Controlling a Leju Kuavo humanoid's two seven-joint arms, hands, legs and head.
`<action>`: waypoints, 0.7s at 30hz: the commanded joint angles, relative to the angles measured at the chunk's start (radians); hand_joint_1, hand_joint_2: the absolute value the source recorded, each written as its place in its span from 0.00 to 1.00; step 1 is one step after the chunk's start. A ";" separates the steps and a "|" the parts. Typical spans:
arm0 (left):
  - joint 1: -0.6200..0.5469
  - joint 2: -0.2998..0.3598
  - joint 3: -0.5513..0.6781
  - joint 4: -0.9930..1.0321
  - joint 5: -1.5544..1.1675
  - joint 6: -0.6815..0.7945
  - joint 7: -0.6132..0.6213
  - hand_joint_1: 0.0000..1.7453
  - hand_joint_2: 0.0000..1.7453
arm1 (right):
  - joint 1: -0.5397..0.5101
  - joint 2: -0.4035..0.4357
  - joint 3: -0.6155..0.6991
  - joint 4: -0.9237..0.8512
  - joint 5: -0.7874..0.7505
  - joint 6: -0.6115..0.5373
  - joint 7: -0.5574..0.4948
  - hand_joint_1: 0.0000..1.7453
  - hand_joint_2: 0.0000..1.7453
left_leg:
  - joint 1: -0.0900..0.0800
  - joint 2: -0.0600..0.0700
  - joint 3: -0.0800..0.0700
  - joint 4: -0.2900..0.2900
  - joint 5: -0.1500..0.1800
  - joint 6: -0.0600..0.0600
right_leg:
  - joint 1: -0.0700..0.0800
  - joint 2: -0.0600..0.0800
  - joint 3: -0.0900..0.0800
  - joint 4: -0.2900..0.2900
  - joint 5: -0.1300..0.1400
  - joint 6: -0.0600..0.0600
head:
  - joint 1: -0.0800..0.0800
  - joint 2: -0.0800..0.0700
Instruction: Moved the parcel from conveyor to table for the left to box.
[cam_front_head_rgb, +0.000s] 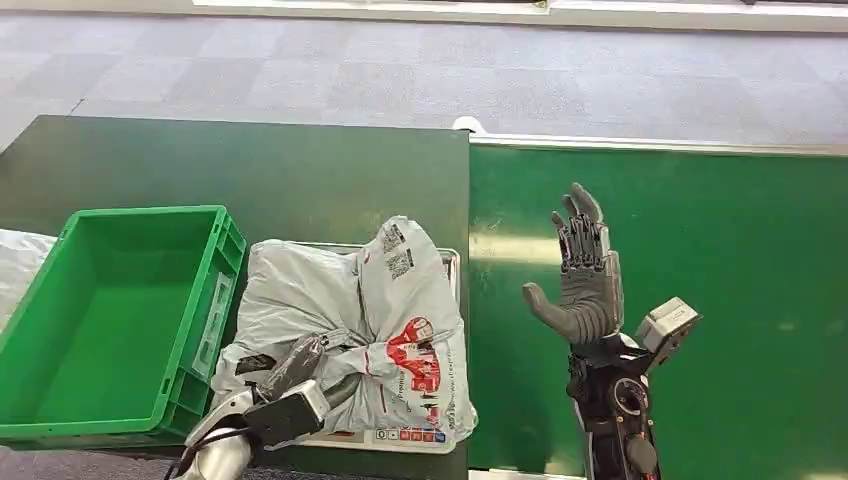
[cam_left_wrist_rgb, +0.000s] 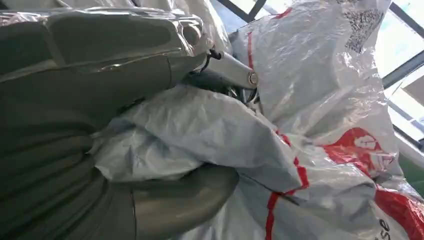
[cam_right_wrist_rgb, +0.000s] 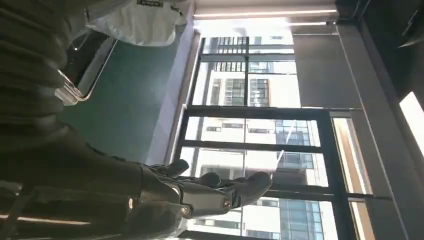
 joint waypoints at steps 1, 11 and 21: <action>0.012 -0.004 0.046 -0.006 0.038 0.032 -0.030 0.84 1.00 | -0.007 -0.004 -0.017 0.039 -0.023 0.015 0.013 0.00 1.00 | 0.000 0.001 0.000 -0.001 0.000 0.001 | 0.000 0.000 0.000 0.000 0.001 -0.002 | 0.000 0.000; 0.023 -0.047 0.165 -0.163 0.157 0.305 -0.178 0.96 1.00 | 0.003 -0.006 -0.014 0.041 -0.030 0.007 0.011 0.00 1.00 | 0.001 0.001 -0.002 0.000 0.001 0.001 | 0.001 0.000 -0.003 -0.001 0.001 -0.003 | 0.000 0.000; 0.018 0.026 0.108 -0.258 0.182 0.628 -0.178 0.88 1.00 | 0.023 -0.020 -0.004 0.041 -0.048 0.005 -0.004 0.00 1.00 | 0.000 0.000 -0.001 0.000 0.000 0.001 | 0.001 0.000 -0.001 0.000 0.000 -0.001 | 0.000 0.000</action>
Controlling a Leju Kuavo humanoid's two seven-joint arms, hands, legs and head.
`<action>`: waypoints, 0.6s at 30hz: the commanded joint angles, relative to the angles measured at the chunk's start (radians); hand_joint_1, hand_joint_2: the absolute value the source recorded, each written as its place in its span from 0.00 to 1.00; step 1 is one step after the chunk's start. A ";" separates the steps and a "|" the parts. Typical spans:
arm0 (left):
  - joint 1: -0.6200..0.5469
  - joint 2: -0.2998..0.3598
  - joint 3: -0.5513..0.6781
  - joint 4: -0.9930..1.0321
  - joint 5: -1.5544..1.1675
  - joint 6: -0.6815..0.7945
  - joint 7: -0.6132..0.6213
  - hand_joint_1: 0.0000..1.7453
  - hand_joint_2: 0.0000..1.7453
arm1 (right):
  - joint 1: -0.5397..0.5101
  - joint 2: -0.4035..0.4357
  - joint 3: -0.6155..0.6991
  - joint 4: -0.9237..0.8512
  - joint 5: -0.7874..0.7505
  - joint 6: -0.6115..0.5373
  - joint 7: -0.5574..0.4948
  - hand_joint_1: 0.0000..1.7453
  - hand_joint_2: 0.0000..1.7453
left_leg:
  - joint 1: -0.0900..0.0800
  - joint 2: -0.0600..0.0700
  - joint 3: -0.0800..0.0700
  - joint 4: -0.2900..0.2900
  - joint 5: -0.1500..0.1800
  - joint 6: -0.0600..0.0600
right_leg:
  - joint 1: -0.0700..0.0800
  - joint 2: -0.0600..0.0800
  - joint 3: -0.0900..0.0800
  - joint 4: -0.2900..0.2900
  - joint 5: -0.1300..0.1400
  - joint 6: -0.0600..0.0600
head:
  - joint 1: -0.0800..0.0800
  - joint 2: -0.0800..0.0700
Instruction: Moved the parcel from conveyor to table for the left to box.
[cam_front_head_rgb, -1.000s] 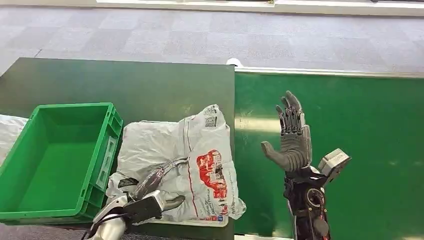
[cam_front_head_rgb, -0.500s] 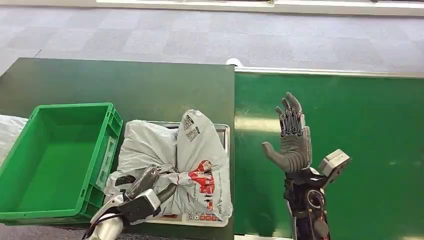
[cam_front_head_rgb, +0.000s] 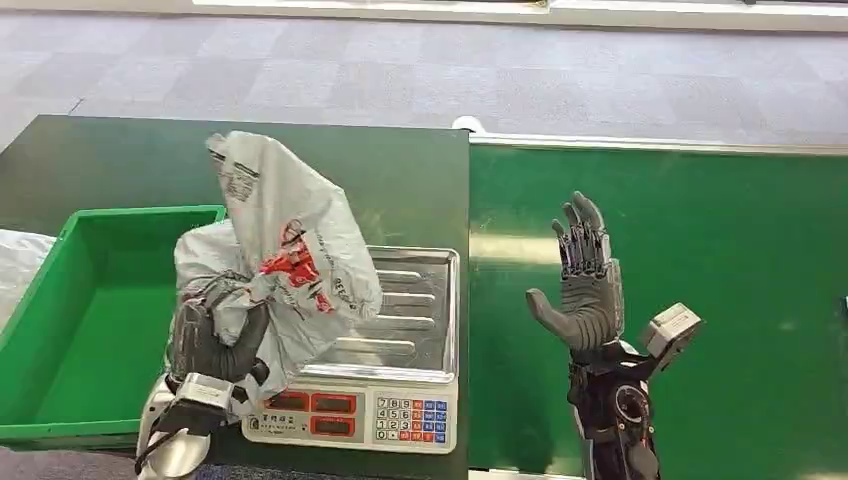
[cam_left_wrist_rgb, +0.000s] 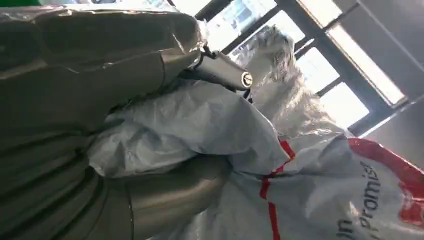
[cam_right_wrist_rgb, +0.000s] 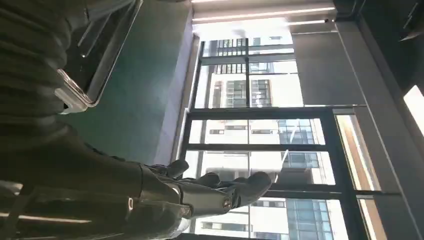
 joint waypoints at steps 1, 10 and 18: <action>-0.004 0.058 -0.021 -0.073 0.037 0.205 0.000 0.91 1.00 | 0.004 -0.022 0.003 0.041 -0.015 -0.006 -0.019 0.00 1.00 | 0.001 0.000 -0.002 0.000 0.001 0.001 | 0.001 0.000 -0.002 -0.001 0.001 -0.002 | 0.000 0.000; -0.013 0.053 0.022 -0.079 -0.029 0.361 0.000 0.88 1.00 | 0.028 -0.025 0.004 0.034 -0.019 -0.011 -0.034 0.00 1.00 | 0.001 0.000 -0.001 -0.001 0.001 0.001 | 0.001 -0.001 -0.001 -0.001 0.001 -0.002 | 0.000 0.000; -0.051 -0.059 0.232 -0.104 -0.252 0.414 0.000 0.85 1.00 | 0.050 -0.026 0.007 0.019 -0.022 -0.024 -0.042 0.00 1.00 | 0.001 0.000 -0.002 0.000 0.001 0.001 | 0.001 -0.001 -0.002 -0.001 0.001 -0.003 | 0.000 0.000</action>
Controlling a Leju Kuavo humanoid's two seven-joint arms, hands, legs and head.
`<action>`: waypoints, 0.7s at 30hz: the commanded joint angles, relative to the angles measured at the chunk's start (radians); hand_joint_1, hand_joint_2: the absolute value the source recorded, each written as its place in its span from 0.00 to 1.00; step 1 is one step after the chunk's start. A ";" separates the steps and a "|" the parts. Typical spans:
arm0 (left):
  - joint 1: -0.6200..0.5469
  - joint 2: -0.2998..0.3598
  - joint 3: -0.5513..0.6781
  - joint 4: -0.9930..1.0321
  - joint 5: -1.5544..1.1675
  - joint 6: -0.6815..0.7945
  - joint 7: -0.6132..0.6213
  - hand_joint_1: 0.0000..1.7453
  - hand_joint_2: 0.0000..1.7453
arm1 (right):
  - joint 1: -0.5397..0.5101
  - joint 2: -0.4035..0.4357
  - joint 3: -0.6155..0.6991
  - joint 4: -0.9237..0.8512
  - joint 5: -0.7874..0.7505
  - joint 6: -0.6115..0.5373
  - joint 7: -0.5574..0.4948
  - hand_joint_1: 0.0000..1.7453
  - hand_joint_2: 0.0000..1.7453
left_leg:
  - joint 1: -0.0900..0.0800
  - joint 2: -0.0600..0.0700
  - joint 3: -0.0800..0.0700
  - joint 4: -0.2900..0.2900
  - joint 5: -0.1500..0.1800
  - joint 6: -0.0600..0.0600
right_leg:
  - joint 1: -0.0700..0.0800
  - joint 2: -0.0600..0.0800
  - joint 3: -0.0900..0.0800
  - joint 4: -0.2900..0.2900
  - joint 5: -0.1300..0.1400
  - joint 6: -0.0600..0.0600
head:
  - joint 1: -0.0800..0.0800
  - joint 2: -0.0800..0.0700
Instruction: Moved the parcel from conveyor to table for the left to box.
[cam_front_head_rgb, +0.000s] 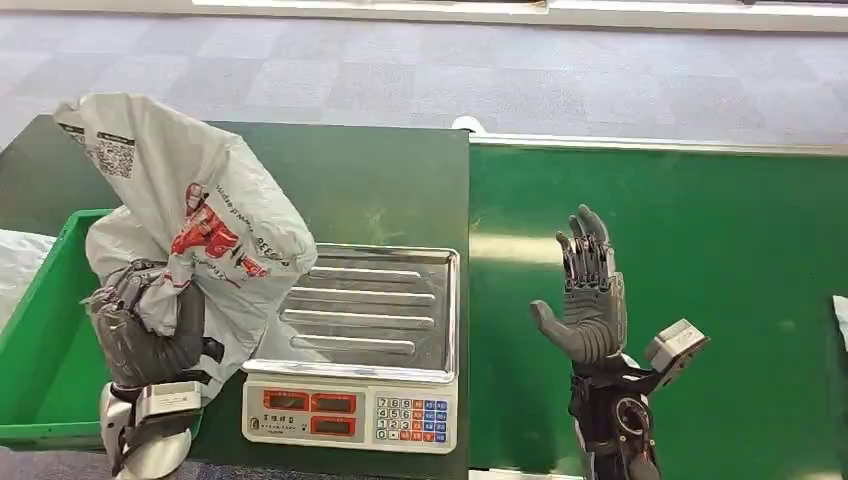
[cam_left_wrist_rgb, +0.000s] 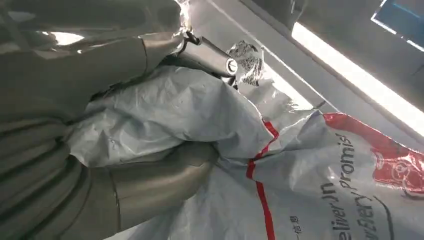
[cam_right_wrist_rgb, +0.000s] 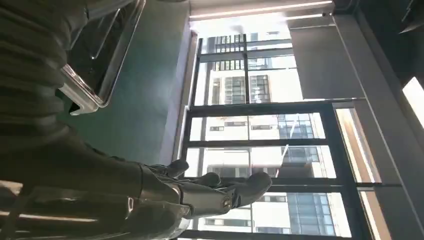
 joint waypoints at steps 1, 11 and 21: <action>-0.067 -0.125 0.282 -0.028 -0.291 0.034 0.001 0.85 1.00 | 0.018 -0.020 0.009 0.012 -0.005 -0.017 -0.011 0.00 1.00 | 0.001 0.000 -0.003 -0.001 0.002 0.002 | 0.002 -0.001 -0.003 -0.001 0.002 -0.003 | 0.000 0.000; -0.203 -0.080 0.471 0.335 -0.558 0.034 0.330 0.94 1.00 | 0.075 -0.010 -0.032 -0.059 0.003 -0.024 -0.013 0.00 1.00 | -0.001 -0.002 0.001 -0.002 0.002 0.001 | -0.001 -0.003 0.001 -0.001 0.000 -0.002 | 0.000 0.000; -0.193 -0.002 0.426 0.468 -0.542 0.022 0.525 0.36 1.00 | 0.059 0.004 -0.054 -0.060 0.022 -0.002 0.001 0.00 1.00 | 0.000 0.000 0.000 -0.001 0.002 0.001 | 0.001 -0.001 -0.001 -0.001 0.002 -0.004 | 0.000 0.000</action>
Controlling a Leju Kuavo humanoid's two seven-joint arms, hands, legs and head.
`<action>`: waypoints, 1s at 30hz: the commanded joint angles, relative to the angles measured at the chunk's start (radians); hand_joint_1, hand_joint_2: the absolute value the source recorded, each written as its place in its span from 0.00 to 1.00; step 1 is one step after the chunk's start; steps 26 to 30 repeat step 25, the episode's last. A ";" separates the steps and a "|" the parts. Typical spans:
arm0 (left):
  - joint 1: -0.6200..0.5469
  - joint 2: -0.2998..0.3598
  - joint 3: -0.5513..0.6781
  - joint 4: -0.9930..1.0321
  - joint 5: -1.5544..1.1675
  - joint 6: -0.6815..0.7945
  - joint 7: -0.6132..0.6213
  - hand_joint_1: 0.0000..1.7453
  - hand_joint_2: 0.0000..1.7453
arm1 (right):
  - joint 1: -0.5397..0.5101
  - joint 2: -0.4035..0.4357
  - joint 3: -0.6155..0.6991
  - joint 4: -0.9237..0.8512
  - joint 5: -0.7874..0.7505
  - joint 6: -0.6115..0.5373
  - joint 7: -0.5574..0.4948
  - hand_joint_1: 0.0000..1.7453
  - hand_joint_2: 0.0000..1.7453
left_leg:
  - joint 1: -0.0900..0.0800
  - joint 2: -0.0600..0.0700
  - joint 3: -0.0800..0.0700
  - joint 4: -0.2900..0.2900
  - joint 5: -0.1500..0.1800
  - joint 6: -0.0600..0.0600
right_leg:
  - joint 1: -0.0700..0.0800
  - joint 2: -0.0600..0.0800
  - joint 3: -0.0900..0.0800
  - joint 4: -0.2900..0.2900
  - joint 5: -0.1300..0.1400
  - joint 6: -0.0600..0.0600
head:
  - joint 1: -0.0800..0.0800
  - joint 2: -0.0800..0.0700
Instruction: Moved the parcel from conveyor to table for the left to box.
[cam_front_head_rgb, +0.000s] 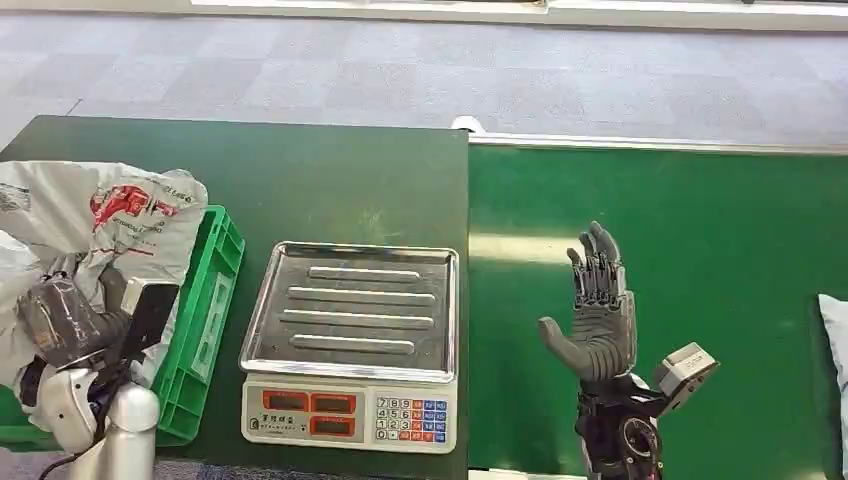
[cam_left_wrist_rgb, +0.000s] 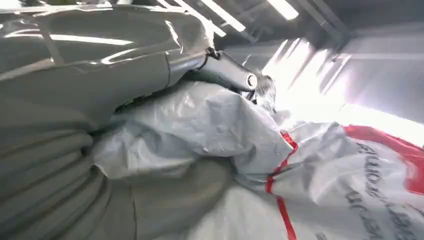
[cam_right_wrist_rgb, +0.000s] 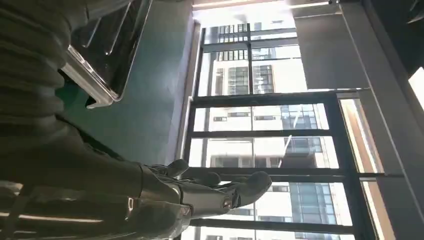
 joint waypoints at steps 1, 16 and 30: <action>-0.038 0.069 -0.015 0.201 0.004 -0.008 0.053 0.36 1.00 | -0.014 0.005 -0.038 0.004 0.008 0.010 0.010 0.00 1.00 | 0.000 -0.001 -0.002 -0.001 0.002 0.001 | 0.001 -0.002 -0.001 -0.001 0.001 -0.003 | 0.000 0.000; -0.034 0.073 -0.019 0.198 -0.022 -0.013 0.091 0.49 1.00 | -0.016 0.006 -0.041 0.008 0.011 0.015 0.012 0.00 1.00 | -0.001 -0.004 0.001 -0.001 0.007 0.000 | -0.001 -0.004 0.001 0.000 0.004 -0.003 | 0.000 0.000; -0.064 -0.039 0.162 0.080 -0.008 0.003 -0.155 0.00 1.00 | -0.008 -0.001 -0.031 0.005 0.009 0.016 0.011 0.00 1.00 | 0.000 -0.004 -0.008 -0.002 0.012 0.002 | 0.001 -0.004 -0.006 -0.002 0.009 -0.005 | 0.000 0.000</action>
